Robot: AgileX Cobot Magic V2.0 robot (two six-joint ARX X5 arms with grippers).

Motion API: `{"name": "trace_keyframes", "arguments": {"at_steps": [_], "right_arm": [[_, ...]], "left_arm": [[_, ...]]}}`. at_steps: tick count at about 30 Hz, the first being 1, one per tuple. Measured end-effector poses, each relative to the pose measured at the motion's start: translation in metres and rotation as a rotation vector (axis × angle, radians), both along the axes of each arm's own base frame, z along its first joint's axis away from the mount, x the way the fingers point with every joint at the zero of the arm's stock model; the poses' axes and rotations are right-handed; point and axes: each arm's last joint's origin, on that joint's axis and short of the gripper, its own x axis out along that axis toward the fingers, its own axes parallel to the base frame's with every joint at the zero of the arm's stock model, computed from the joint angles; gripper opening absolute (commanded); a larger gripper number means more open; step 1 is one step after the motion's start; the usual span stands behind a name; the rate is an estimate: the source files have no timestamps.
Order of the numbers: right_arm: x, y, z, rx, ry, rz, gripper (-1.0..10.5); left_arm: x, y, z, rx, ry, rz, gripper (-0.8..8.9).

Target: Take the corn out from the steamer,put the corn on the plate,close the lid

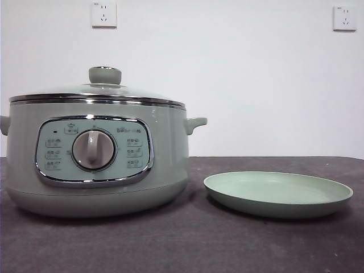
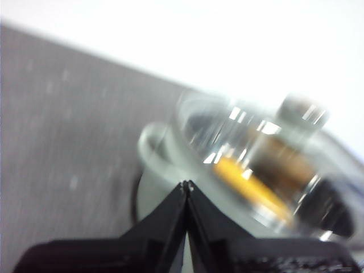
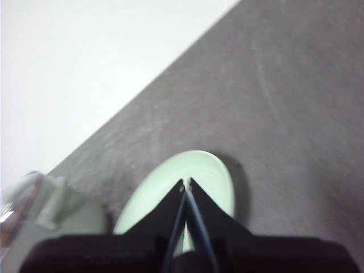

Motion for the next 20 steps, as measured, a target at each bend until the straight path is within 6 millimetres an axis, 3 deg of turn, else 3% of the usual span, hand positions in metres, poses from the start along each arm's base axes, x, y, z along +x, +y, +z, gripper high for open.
{"name": "trace_keyframes", "arguments": {"at_steps": [8, 15, 20], "right_arm": [[0.01, 0.002, 0.058, -0.12, -0.016, 0.075, -0.1], [0.032, 0.006, 0.12, -0.238, -0.028, 0.201, 0.0], [0.052, 0.008, 0.154, -0.317, 0.04, 0.283, 0.0]], "left_arm": [[0.003, -0.001, 0.064, 0.005, -0.034, -0.017, -0.08], [0.027, -0.006, 0.114, 0.035, -0.008, -0.18, -0.08], [0.049, -0.01, 0.135, 0.026, 0.049, -0.314, -0.08]]}}
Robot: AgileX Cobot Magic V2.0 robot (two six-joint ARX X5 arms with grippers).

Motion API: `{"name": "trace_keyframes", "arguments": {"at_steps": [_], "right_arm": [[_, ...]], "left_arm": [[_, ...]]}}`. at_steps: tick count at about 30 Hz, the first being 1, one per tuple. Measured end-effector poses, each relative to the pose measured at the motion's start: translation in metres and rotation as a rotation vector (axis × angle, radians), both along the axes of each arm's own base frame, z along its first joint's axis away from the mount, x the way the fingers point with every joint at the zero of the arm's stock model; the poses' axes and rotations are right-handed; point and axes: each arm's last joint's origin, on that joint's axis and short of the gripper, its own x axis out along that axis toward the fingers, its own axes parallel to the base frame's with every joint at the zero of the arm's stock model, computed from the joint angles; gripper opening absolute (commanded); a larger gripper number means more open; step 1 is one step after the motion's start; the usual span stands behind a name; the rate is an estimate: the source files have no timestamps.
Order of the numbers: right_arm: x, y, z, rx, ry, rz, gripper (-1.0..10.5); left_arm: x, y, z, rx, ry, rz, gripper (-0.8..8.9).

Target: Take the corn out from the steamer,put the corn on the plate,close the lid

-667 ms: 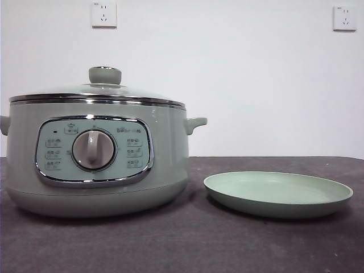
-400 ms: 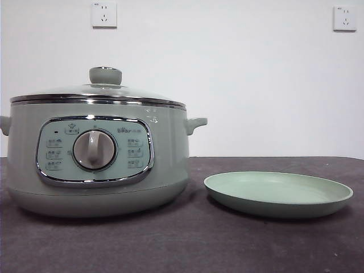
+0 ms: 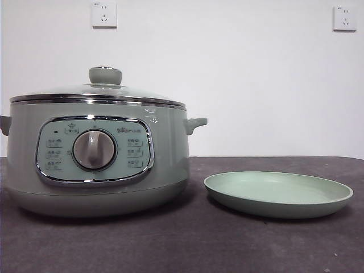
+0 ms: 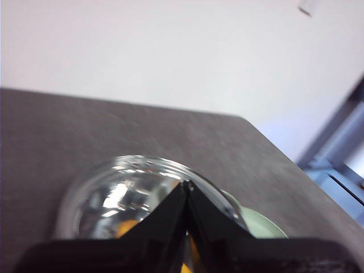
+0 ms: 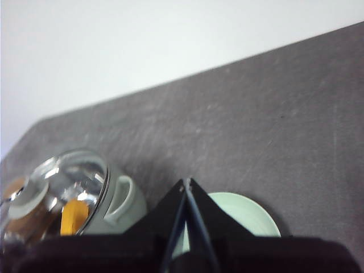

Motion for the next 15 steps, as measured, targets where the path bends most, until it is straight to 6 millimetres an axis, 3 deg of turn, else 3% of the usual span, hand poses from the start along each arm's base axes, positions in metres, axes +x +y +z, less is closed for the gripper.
{"name": "trace_keyframes", "arguments": {"at_steps": [7, 10, 12, 15], "right_arm": [[0.025, 0.006, 0.023, -0.07, 0.115, 0.222, 0.0], [0.034, 0.007, 0.022, -0.089, 0.141, 0.268, 1.3], [0.039, 0.007, 0.019, -0.095, 0.16, 0.274, 2.5], [0.043, 0.007, 0.016, -0.093, 0.179, 0.273, 3.9]], "left_arm": [[0.029, -0.004, 0.007, 0.032, 0.169, -0.125, -0.03], [0.035, -0.004, 0.008, 0.054, 0.228, -0.146, 0.11], [0.038, -0.004, 0.01, 0.063, 0.239, -0.149, 1.16], [0.039, -0.004, 0.009, 0.069, 0.238, -0.151, 3.82]]}}
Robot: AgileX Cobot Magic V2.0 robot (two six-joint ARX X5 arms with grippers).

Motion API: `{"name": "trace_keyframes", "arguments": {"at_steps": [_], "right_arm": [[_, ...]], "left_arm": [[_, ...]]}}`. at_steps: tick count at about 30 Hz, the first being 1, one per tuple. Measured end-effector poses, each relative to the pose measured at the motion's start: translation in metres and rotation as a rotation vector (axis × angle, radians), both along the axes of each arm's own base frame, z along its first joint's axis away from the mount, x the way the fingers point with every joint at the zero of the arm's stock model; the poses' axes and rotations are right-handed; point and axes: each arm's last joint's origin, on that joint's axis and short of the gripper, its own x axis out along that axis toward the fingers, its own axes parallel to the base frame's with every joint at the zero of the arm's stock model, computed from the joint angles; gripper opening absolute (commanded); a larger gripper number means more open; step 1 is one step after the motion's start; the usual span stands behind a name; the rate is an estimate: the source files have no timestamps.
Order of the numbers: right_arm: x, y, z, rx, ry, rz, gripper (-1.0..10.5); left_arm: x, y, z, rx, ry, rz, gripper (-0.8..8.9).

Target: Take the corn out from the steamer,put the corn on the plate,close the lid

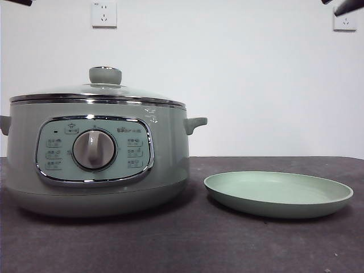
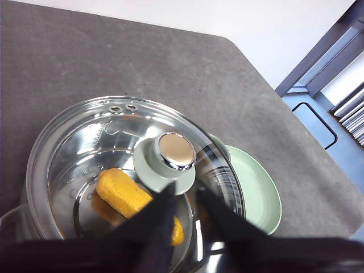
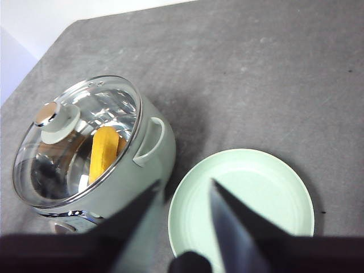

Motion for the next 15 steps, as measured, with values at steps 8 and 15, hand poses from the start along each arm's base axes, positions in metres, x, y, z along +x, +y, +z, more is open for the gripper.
{"name": "trace_keyframes", "arguments": {"at_steps": [8, 15], "right_arm": [[0.0, 0.0, 0.0, -0.006, 0.004, -0.016, 4.2], [0.0, 0.003, -0.001, 0.003, 0.014, -0.004, 4.2]], "left_arm": [[0.003, -0.007, 0.001, 0.033, -0.029, 0.017, 4.12], [0.016, -0.032, -0.006, 0.141, -0.057, 0.016, 4.12]]}}
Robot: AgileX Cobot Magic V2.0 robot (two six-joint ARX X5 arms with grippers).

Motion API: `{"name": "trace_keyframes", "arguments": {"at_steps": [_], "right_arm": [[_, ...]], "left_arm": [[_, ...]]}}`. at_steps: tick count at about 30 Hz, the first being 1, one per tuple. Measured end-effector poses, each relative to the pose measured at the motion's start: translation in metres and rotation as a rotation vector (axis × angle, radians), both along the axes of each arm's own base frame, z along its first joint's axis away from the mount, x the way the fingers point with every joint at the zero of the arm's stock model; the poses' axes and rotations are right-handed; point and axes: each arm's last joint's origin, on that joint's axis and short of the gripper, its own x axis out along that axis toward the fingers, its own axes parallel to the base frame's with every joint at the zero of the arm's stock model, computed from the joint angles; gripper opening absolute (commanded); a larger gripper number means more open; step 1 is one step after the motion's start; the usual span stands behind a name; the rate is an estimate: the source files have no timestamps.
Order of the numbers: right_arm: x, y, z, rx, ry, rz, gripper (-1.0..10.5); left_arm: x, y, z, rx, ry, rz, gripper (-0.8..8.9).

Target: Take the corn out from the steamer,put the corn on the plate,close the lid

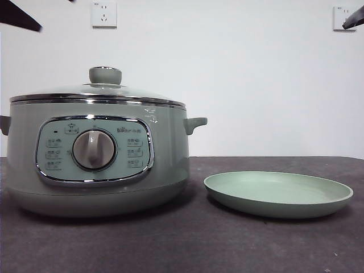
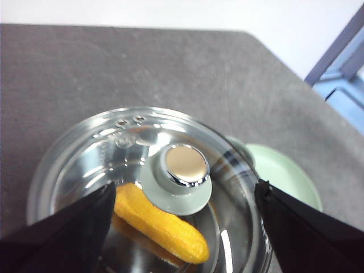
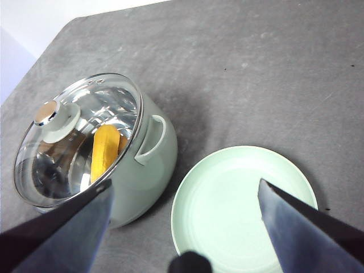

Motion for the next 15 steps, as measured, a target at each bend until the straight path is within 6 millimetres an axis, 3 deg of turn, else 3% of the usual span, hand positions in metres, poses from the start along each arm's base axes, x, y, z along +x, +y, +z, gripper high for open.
{"name": "trace_keyframes", "arguments": {"at_steps": [11, 15], "right_arm": [[-0.003, 0.002, -0.004, -0.002, 0.056, 0.009, 4.2], [-0.004, 0.002, -0.005, -0.003, 0.062, 0.009, 4.1]], "left_arm": [[0.039, -0.047, 0.0, 0.165, 0.026, -0.028, 4.11], [0.052, -0.058, -0.011, 0.206, 0.067, -0.051, 4.09]]}}
